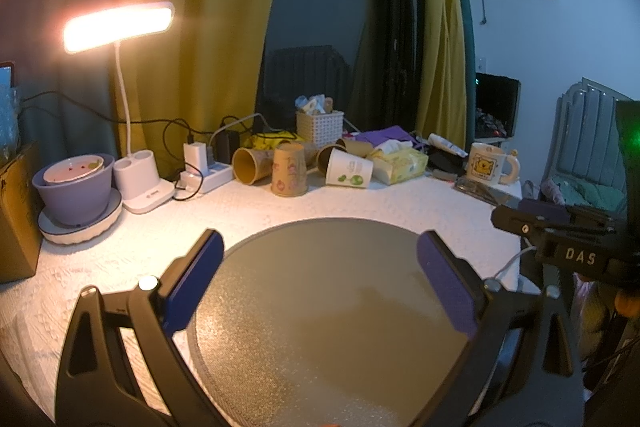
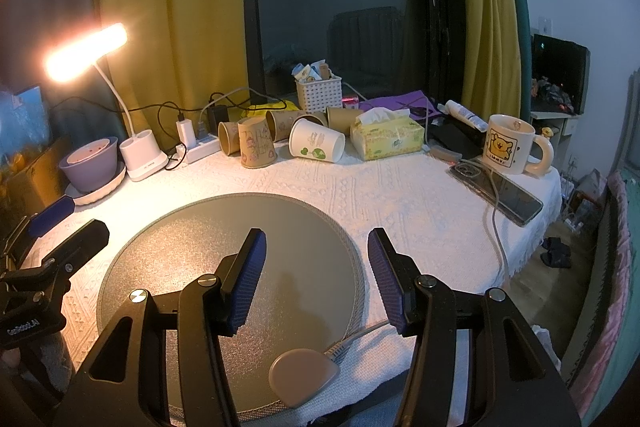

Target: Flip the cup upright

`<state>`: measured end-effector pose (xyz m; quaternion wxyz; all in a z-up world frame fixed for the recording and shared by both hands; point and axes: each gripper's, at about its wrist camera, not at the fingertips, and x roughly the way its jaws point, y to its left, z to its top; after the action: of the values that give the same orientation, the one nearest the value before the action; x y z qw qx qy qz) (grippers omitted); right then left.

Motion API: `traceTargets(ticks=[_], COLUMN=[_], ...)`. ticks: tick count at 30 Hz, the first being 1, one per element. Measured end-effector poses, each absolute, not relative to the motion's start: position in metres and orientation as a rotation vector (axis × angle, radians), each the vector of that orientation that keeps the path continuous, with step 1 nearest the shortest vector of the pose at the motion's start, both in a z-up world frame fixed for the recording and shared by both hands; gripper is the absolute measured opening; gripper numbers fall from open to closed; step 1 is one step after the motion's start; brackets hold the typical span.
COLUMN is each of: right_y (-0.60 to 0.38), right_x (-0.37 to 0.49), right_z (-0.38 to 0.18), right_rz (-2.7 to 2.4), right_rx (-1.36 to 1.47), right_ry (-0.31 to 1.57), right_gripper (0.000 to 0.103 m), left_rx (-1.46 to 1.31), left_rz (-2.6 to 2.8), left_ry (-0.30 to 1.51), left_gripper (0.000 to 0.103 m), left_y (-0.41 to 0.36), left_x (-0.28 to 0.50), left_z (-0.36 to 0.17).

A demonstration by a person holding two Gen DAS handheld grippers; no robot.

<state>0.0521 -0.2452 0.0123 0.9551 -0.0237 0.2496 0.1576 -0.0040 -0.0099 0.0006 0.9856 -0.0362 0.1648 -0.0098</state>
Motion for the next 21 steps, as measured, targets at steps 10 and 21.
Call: traceTargets(ticks=[10, 21], right_y=[-0.264, -0.300], right_x=[0.092, 0.189], right_z=[0.021, 0.011], right_rz=[0.344, 0.381], right_rx=[-0.070, -0.005], right_ry=[0.486, 0.537], right_gripper=[0.056, 0.056], left_rx=[-0.068, -0.206], left_rz=[-0.018, -0.042], left_ry=[0.490, 0.699], left_gripper=[0.098, 0.098], left_y=[-0.012, -0.032], left_x=[0.038, 0.128], left_z=[0.005, -0.001])
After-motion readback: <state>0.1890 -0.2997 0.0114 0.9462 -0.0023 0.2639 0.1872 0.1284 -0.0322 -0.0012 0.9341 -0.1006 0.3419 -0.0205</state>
